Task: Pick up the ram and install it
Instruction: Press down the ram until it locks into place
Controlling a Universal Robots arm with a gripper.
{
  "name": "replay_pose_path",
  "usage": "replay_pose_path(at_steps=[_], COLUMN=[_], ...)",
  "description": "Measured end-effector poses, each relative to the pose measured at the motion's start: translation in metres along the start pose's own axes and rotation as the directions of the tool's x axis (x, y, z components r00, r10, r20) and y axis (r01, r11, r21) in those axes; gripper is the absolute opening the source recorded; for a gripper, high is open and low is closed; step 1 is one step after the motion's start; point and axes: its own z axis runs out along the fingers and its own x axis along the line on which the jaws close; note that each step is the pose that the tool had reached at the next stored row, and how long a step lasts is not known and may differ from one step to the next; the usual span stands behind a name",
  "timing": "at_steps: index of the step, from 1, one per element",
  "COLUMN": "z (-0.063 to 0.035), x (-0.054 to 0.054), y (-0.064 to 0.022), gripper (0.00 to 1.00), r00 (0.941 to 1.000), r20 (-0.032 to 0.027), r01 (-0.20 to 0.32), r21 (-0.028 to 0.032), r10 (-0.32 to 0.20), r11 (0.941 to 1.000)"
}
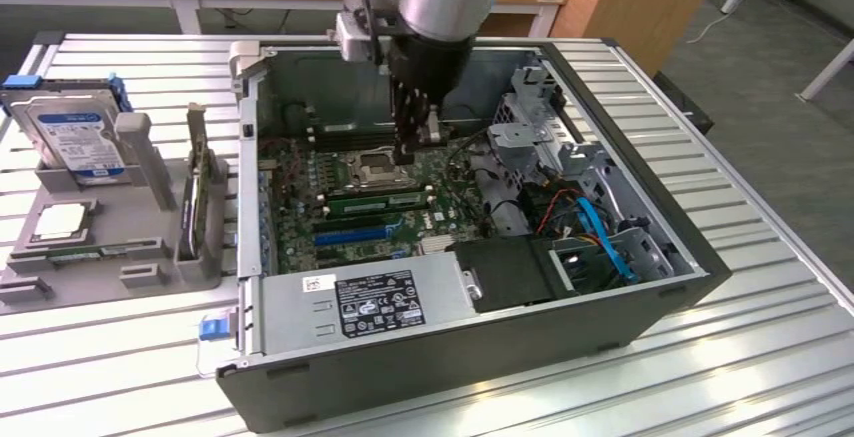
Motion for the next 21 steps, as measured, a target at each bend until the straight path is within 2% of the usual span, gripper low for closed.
replay_pose_path(at_steps=[13,21], z=[-0.0593,-0.0595], x=[-0.001,-0.001], y=[-0.0004,-0.0004], gripper=[0.11,0.11], r00=[1.0000,1.0000], r20=[0.0002,0.0006], r01=[-0.002,-0.002], r21=[-0.0004,-0.0003], r10=[0.002,0.002], r11=[1.0000,1.0000])
